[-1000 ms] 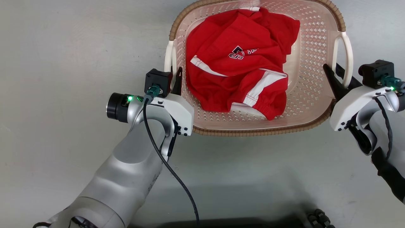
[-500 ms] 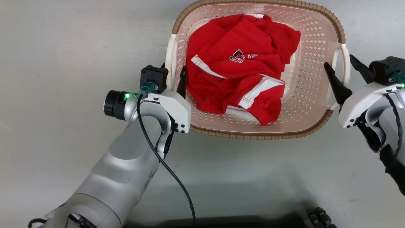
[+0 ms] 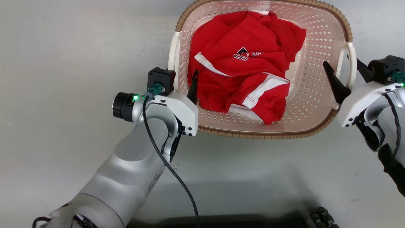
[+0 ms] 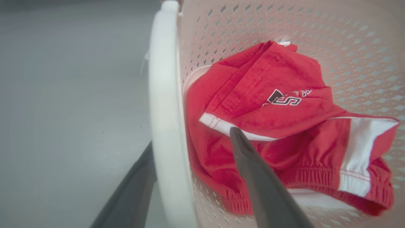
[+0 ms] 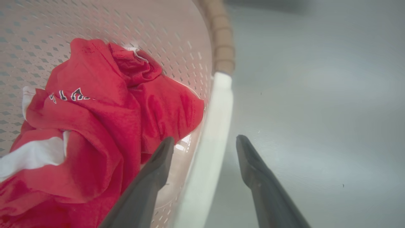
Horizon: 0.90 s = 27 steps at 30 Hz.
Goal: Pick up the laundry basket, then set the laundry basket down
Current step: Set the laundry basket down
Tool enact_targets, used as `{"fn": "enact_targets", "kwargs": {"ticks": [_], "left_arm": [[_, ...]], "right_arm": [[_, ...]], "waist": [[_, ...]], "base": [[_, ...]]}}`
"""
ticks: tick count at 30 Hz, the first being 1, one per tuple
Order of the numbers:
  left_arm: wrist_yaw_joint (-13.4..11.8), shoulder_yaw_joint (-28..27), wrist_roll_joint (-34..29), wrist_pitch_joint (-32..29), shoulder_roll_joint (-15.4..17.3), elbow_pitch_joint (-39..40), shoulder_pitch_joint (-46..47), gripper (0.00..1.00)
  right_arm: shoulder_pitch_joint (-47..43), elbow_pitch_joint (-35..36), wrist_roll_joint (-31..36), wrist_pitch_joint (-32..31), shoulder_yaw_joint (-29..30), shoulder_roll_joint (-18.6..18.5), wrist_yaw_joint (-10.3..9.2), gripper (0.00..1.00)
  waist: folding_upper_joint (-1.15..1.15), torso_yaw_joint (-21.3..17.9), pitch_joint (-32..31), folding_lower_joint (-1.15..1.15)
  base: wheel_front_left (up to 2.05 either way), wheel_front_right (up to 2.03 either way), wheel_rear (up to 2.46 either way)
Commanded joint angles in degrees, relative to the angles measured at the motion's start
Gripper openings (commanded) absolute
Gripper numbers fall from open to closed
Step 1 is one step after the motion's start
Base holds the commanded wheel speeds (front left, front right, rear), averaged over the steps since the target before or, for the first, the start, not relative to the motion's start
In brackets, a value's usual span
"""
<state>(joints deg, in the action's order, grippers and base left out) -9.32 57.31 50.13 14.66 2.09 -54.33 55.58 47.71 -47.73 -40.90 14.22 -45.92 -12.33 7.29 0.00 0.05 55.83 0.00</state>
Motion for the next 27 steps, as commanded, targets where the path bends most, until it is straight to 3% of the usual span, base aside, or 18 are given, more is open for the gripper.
{"fn": "enact_targets", "kwargs": {"ticks": [1,17,27], "left_arm": [[-0.5,-0.4,0.5,0.3,0.8,0.9,-0.6,1.00],[-1.5,-0.6,0.4,0.3,0.8,1.4,-0.3,1.00],[-1.5,-1.4,-0.4,0.3,0.8,0.9,-1.4,1.00]], "right_arm": [[-3.4,0.4,0.4,0.8,-0.4,-0.5,0.20,1.00],[-3.7,0.9,0.5,0.8,-0.7,-0.6,0.20,1.00],[-4.5,1.3,1.0,0.8,-0.1,-0.5,0.20,1.00]], "waist": [[0.00,0.0,0.0,0.00],[0.00,0.7,-1.2,0.00],[0.00,1.0,-5.1,0.00]], "base": [[0.00,0.00,0.00],[0.00,0.00,0.00],[0.00,0.00,0.00]]}}
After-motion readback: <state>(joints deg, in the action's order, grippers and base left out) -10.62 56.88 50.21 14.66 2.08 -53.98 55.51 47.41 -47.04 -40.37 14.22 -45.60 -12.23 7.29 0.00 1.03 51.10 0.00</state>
